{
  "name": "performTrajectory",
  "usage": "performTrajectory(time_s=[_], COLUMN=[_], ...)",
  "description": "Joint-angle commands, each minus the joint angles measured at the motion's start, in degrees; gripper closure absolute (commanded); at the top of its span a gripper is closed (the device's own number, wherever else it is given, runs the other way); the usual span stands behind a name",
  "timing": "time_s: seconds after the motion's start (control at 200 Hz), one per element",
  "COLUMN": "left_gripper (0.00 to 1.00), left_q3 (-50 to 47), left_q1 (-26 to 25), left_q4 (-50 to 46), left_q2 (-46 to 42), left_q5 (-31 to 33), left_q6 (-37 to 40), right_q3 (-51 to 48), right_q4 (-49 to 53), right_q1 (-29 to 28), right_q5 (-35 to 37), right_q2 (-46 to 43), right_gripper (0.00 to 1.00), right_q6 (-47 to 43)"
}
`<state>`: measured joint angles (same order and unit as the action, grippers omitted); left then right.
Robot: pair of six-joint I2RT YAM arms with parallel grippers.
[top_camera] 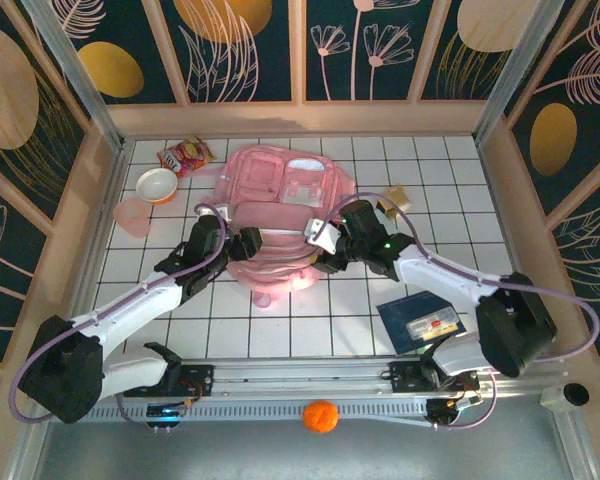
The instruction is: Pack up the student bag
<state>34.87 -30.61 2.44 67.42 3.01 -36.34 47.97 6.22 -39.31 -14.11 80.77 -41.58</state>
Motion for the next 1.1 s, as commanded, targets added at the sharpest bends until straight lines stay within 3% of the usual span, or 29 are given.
performTrajectory(time_s=[0.0, 0.195, 0.34, 0.55, 0.636, 0.741, 0.866, 0.966, 1.096], left_gripper=[0.32, 0.32, 0.32, 0.33, 0.34, 0.33, 0.27, 0.2, 0.16], left_q3=[-1.7, -2.44, -2.55, -2.34, -2.7, -2.86, -3.65, -3.76, -5.46], left_q1=[0.42, 0.56, 0.55, 0.56, 0.61, 0.55, 0.44, 0.51, 0.38], left_q4=[1.07, 1.52, 2.21, 2.52, 3.61, 5.55, 4.79, 2.53, 3.94], left_q2=[-1.41, -1.02, -0.48, 0.1, -0.61, -1.81, -4.16, -6.74, -11.43], left_q5=[-0.46, -0.72, -0.95, -1.78, -4.76, -12.7, -15.51, -14.52, -19.44], left_q6=[-1.0, -1.36, -1.29, 0.17, 1.88, 4.26, 8.45, 15.09, 29.09], right_q3=[3.07, 6.09, 4.7, 6.71, 7.73, 7.84, 7.76, 7.89, 8.38], right_q4=[-2.46, 0.82, -4.71, -7.06, -6.76, -8.52, -10.12, -10.52, -10.77], right_q1=[0.15, -0.5, 0.09, 0.37, 0.63, 0.64, 0.78, 1.38, 1.88], right_q5=[-4.1, -6.8, -7.86, -10.13, -12.55, -14.98, -16.02, -17.16, -18.65], right_q2=[4.15, 10.6, 11.7, 11.22, 9.45, 7.15, 5.21, 3.81, 2.53], right_gripper=[0.37, 0.38, 0.42, 0.76, 1.0, 1.0, 1.0, 1.0, 1.0], right_q6=[-14.71, -17.85, -15.95, -11.09, -7.67, -3.18, -0.36, 1.31, 3.16])
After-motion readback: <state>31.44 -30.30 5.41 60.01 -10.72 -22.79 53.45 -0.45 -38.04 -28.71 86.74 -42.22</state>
